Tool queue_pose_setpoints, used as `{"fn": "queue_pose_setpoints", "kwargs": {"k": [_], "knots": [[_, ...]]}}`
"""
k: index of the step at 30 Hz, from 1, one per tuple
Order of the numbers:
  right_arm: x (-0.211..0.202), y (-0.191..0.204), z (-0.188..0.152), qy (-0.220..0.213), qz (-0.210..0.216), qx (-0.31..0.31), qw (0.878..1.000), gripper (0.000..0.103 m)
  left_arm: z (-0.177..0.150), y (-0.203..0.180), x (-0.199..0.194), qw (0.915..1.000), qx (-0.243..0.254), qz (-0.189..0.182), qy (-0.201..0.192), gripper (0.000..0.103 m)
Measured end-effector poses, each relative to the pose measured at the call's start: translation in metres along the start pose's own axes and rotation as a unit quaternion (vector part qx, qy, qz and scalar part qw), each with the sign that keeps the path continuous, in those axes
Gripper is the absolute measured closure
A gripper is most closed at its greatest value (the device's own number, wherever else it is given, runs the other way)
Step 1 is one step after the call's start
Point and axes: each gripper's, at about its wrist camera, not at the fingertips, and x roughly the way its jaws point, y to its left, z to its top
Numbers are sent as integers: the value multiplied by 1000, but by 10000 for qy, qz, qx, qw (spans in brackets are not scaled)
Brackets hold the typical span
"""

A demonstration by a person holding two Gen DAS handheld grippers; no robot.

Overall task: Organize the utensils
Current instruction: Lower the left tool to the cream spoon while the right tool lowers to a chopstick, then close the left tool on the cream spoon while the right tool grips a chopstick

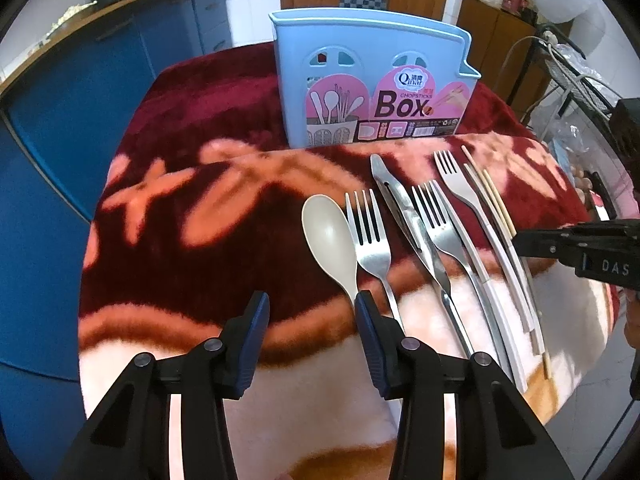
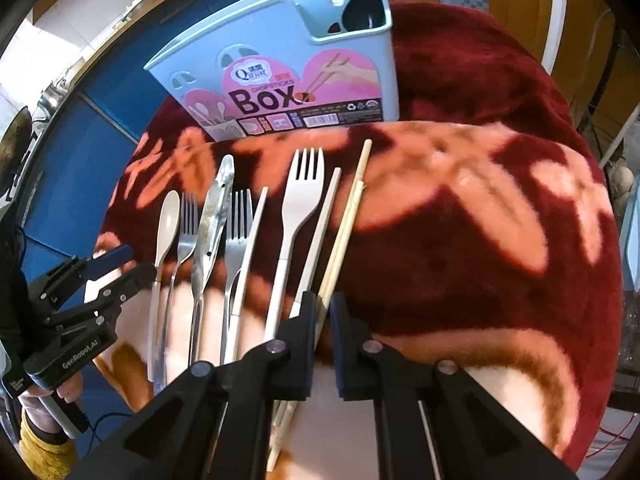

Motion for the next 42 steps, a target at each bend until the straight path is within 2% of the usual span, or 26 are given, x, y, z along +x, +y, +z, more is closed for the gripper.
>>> {"fn": "queue_pose_setpoints", "kwargs": {"k": [2,6,10,16,19,23,27,30,35,39,40,42], "knots": [[0,0,1,3,13,30,10000,96,1,0,0,10000,-5,-20,88,57],[-10,0,0,-96,-20,-46,9999,97,2,2,1,9990,-127,-320,295,69],[-17,-7,-3,-131,-358,-128,9992,97,1,-3,9,9958,-186,-669,593,80],[-10,-19,-3,64,-632,-139,9979,97,3,-7,16,9955,-46,-594,731,80],[-6,-18,0,238,-656,-193,9974,96,10,-10,21,9932,160,-571,997,80],[-3,-15,4,485,-751,-350,9954,96,19,-9,27,9887,197,-556,1378,80],[4,-14,15,774,-637,-431,9940,96,25,-13,31,9869,280,-545,1496,81],[7,-16,21,822,-492,-392,9946,97,28,-16,31,9887,243,-557,1368,90],[-5,-32,16,516,-285,-365,9976,96,21,-9,25,9920,98,-786,980,92],[-16,-38,2,116,-112,-314,9994,97,9,-5,9,9948,49,-899,479,94],[-20,-40,-2,14,-60,-278,9996,97,7,-3,2,9951,35,-936,325,98],[-28,-42,-9,-190,46,-227,9996,97,5,0,-9,9963,61,-859,-13,98]]}}
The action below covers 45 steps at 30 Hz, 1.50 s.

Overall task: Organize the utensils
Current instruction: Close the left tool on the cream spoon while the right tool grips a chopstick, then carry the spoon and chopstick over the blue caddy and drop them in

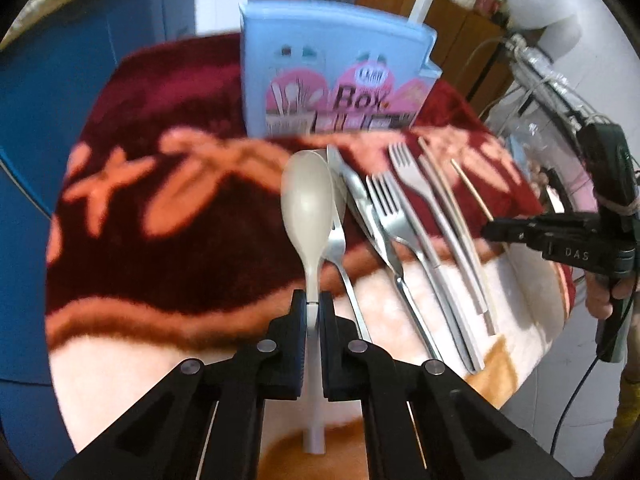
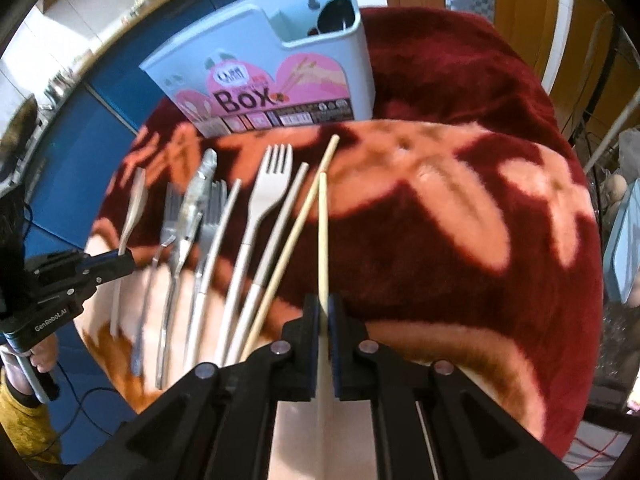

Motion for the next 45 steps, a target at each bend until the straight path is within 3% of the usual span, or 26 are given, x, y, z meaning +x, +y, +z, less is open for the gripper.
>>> {"fn": "queue_pose_setpoints", "kwargs": {"k": [3,10,14,19,29,33,36,40,45], "knots": [[-15,2,-6,-416,142,11,9990,97,0,-4,-15,9986,77,136,-512,98],[-44,21,-3,-1463,274,-111,9888,97,11,16,-44,9938,-100,-23,-1109,98],[-56,36,16,-2199,279,-223,9749,97,34,17,-61,9860,-225,-93,-1652,98],[-66,40,41,-2909,331,-212,9559,97,67,13,-74,9713,-184,109,-2370,98],[-67,40,100,-3849,207,-514,9213,97,127,13,-63,9451,-391,118,-3244,98],[-64,38,121,-4274,103,-592,9020,97,142,12,-48,9301,-339,382,-3638,98],[-55,40,135,-4473,-52,-629,8921,97,151,17,-37,9269,-468,382,-3703,98],[-37,41,146,-4636,-269,-672,8831,97,159,19,-22,9176,-512,550,-3904,98],[-16,46,146,-4625,-432,-821,8818,97,158,16,-10,9062,-479,655,-4150,98]]}}
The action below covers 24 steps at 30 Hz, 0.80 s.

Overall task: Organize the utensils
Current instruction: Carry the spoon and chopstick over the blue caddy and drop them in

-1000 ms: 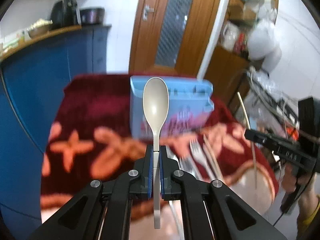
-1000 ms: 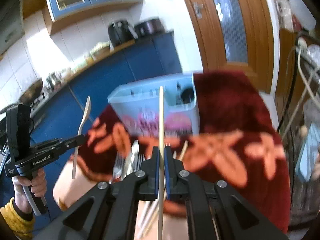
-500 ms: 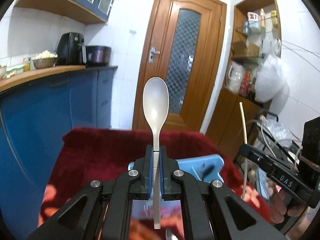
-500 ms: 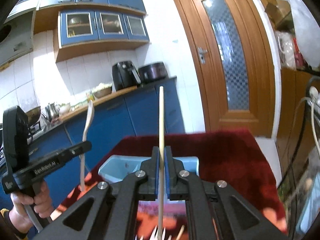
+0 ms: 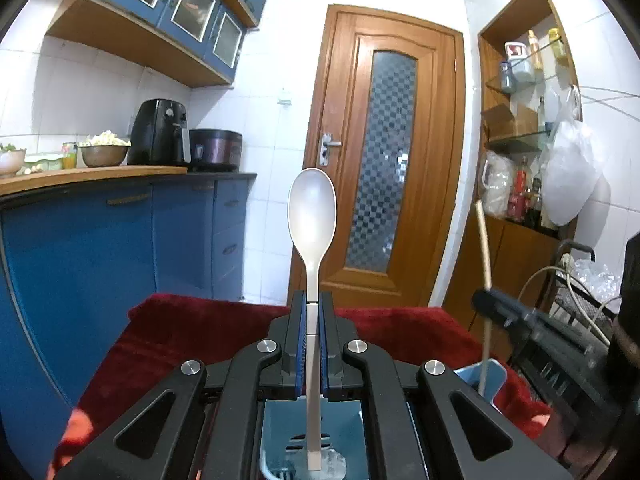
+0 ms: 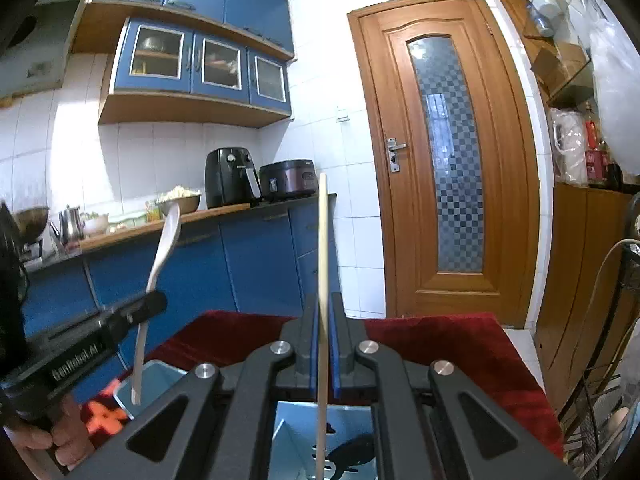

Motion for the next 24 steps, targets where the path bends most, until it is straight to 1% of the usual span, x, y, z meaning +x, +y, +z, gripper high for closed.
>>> {"fn": "queue_pose_setpoints", "kwargs": {"k": [4,6,11,13,19,24], "knots": [[1,2,-9,54,13,-65,10000,97,-3,-5,-4,9991,63,214,-355,98],[1,2,-12,89,21,-62,9999,97,-11,-12,-4,9978,226,377,-500,98],[0,2,-22,289,41,-45,9996,97,-37,-20,-2,9975,487,439,-256,98],[-2,2,-24,394,62,-31,9992,97,-43,-17,-6,9979,451,432,-184,98],[-9,-1,-27,615,79,50,9981,97,-49,-18,-21,9972,650,359,-116,98],[-14,1,-31,732,52,-14,9973,97,-52,-14,-26,9978,535,384,46,97]]}}
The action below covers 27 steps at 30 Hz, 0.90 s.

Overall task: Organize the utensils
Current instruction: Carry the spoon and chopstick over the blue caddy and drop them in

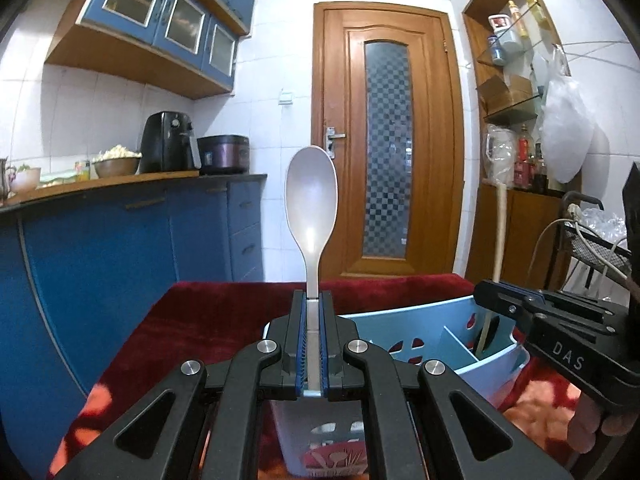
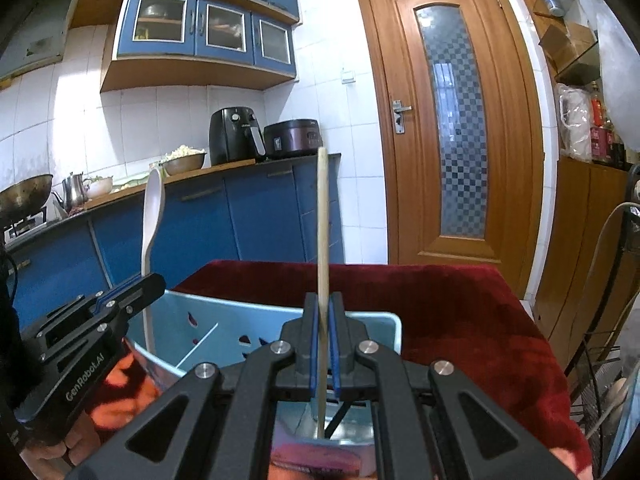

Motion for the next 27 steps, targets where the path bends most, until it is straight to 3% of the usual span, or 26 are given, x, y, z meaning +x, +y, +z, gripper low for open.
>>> {"fn": "queue_pose_setpoints", "kwargs": {"k": [3,5,6,7,10,20,27], "knots": [[-1,2,-2,105,76,-28,9999,97,2,0,-1,9998,31,-83,179,97],[-3,5,-3,164,132,-69,9998,97,3,0,-2,9994,58,-159,286,93],[-4,7,-3,187,146,-77,9997,96,3,0,-4,9994,69,-159,311,86],[-6,8,-3,187,156,-73,9997,90,3,0,-6,9993,87,-169,325,77],[-13,9,-2,142,219,24,9997,68,3,0,-15,9990,108,-256,346,75],[-49,8,6,6,291,277,9992,65,9,19,-34,9958,-297,-457,742,75],[-70,9,1,166,226,394,9988,64,31,19,-23,9944,-61,-478,945,74]]}}
